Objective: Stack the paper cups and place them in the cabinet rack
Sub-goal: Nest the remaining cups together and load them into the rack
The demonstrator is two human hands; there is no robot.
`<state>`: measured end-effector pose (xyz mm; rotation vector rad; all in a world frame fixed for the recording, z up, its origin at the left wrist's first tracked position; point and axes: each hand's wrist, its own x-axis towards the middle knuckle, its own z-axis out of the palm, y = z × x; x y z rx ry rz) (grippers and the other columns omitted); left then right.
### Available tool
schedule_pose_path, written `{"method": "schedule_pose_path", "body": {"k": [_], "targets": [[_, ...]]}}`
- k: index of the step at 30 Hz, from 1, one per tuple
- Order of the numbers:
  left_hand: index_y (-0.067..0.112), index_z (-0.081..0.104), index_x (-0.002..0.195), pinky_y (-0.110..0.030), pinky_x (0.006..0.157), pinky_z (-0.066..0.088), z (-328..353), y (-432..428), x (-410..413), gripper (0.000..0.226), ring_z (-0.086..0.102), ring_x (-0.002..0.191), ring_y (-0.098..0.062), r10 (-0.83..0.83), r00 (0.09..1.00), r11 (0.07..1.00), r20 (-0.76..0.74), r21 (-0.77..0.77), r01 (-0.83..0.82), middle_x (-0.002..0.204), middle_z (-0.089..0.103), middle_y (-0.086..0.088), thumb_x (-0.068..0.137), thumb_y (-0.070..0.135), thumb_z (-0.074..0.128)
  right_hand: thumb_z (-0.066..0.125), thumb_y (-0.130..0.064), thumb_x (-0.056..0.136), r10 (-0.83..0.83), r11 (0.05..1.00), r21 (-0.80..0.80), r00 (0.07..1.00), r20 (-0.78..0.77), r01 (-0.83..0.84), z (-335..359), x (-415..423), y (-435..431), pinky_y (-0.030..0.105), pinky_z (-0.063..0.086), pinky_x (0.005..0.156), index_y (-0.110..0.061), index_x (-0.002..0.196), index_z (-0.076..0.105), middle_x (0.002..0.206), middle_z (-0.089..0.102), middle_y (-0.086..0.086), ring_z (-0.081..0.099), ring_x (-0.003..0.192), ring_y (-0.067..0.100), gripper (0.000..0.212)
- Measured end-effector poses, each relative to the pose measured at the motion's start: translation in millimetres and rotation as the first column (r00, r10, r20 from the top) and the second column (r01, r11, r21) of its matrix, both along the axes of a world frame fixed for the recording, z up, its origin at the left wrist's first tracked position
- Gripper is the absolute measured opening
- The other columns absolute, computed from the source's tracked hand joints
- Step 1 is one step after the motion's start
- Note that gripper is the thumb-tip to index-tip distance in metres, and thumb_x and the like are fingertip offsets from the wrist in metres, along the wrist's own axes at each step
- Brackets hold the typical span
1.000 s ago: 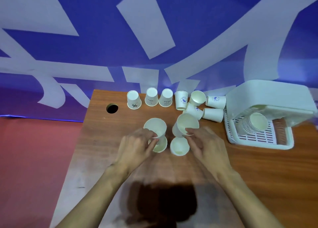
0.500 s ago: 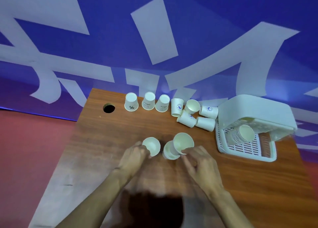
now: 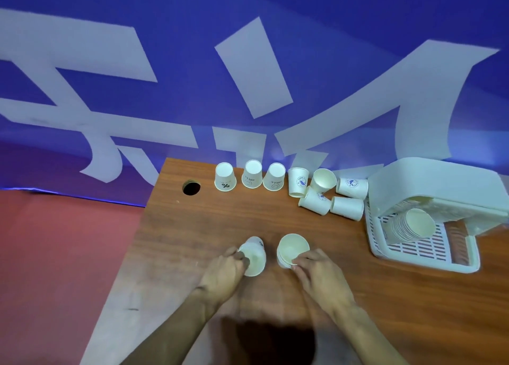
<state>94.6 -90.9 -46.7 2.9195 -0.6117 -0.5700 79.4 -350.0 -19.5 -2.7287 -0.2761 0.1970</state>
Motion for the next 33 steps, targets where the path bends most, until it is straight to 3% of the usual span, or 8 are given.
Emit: {"method": "schedule_pose_path", "body": {"k": [3, 6, 13, 21, 25, 28, 30, 33], "targets": [[0.020, 0.065, 0.072, -0.029, 0.047, 0.049, 7.0, -10.5, -2.4, 0.013, 0.062, 0.080, -0.021, 0.014, 0.999, 0.981, 0.041, -0.194, -0.006, 0.073, 0.062, 0.005, 0.071, 0.020, 0.052, 0.061, -0.034, 0.093, 0.026, 1.000, 0.013, 0.999, -0.048, -0.025, -6.8, -1.3, 1.5, 0.031, 0.053, 0.069, -0.028, 0.100, 0.075, 0.098, 0.066, -0.018, 0.056, 0.095, 0.012, 0.016], [0.021, 0.070, 0.083, -0.027, 0.063, 0.054, 1.4, -15.4, 0.0, 0.034, 0.060, 0.085, -0.019, 0.090, 0.987, 0.942, 0.130, -0.334, -0.042, 0.084, 0.066, 0.007, 0.070, 0.027, 0.039, 0.066, -0.030, 0.091, -0.001, 0.999, 0.035, 0.998, -0.056, 0.003, -15.8, -1.7, -0.9, 0.033, 0.053, 0.068, -0.028, 0.096, 0.076, 0.094, 0.067, -0.018, 0.055, 0.090, 0.014, 0.011], [0.019, 0.067, 0.091, -0.032, 0.073, 0.047, 3.3, -23.5, 11.6, 0.006, 0.057, 0.088, -0.019, 0.261, 0.965, 0.868, -0.035, -0.428, -0.250, 0.092, 0.065, 0.003, 0.086, 0.018, 0.064, 0.062, -0.031, 0.094, 0.006, 0.999, 0.040, 0.995, -0.101, -0.002, -18.4, 7.2, 6.8, 0.031, 0.049, 0.070, -0.022, 0.091, 0.076, 0.092, 0.071, -0.013, 0.050, 0.086, 0.017, 0.016], [0.018, 0.062, 0.098, -0.035, 0.079, 0.046, -3.6, -20.7, 12.5, 0.008, 0.053, 0.097, -0.020, 0.188, 0.980, 0.895, -0.066, -0.398, -0.198, 0.100, 0.062, 0.003, 0.091, 0.017, 0.059, 0.067, -0.029, 0.091, -0.119, 0.990, 0.076, 0.992, -0.044, 0.122, -27.7, 5.3, 15.1, 0.029, 0.048, 0.060, -0.026, 0.090, 0.073, 0.085, 0.068, -0.016, 0.044, 0.080, 0.011, 0.006], [0.025, 0.058, 0.100, -0.033, 0.068, 0.051, 7.0, -20.1, 9.3, 0.017, 0.059, 0.093, -0.019, 0.154, 0.988, 0.935, 0.015, -0.324, -0.141, 0.101, 0.059, 0.008, 0.084, 0.030, 0.058, 0.063, -0.038, 0.092, -0.079, 0.997, 0.008, 0.996, -0.043, 0.079, -20.7, 6.8, 17.9, 0.031, 0.049, 0.058, -0.034, 0.099, 0.069, 0.093, 0.068, -0.018, 0.058, 0.085, 0.015, 0.010], [0.026, 0.057, 0.102, -0.028, 0.057, 0.048, 27.6, -19.4, 10.4, 0.030, 0.061, 0.080, -0.016, 0.194, 0.971, 0.936, 0.142, -0.324, -0.140, 0.103, 0.060, 0.011, 0.077, 0.042, 0.061, 0.064, -0.052, 0.086, -0.050, 0.998, -0.028, 0.999, 0.003, 0.050, -3.1, 7.8, 10.7, 0.027, 0.047, 0.055, -0.041, 0.107, 0.066, 0.097, 0.069, -0.023, 0.066, 0.077, 0.006, 0.024], [0.027, 0.058, 0.101, -0.027, 0.052, 0.044, 41.8, -16.3, 23.4, 0.026, 0.060, 0.072, -0.015, 0.250, 0.946, 0.922, 0.205, -0.349, -0.168, 0.102, 0.059, 0.014, 0.082, 0.044, 0.061, 0.061, -0.051, 0.088, -0.022, 0.999, 0.045, 0.999, 0.036, 0.020, 13.8, 18.3, 3.3, 0.023, 0.041, 0.052, -0.040, 0.104, 0.067, 0.096, 0.068, -0.024, 0.064, 0.071, 0.003, 0.021], [0.031, 0.053, 0.104, -0.030, 0.053, 0.039, 56.3, -6.9, 60.4, 0.017, 0.059, 0.076, -0.015, 0.382, 0.909, 0.887, 0.170, -0.345, -0.308, 0.107, 0.055, 0.018, 0.090, 0.042, 0.054, 0.052, -0.045, 0.093, 0.014, 0.998, 0.059, 0.999, 0.045, -0.017, 28.9, 52.4, -11.5, 0.023, 0.039, 0.056, -0.038, 0.100, 0.067, 0.092, 0.067, -0.021, 0.063, 0.075, 0.006, 0.018]]}}
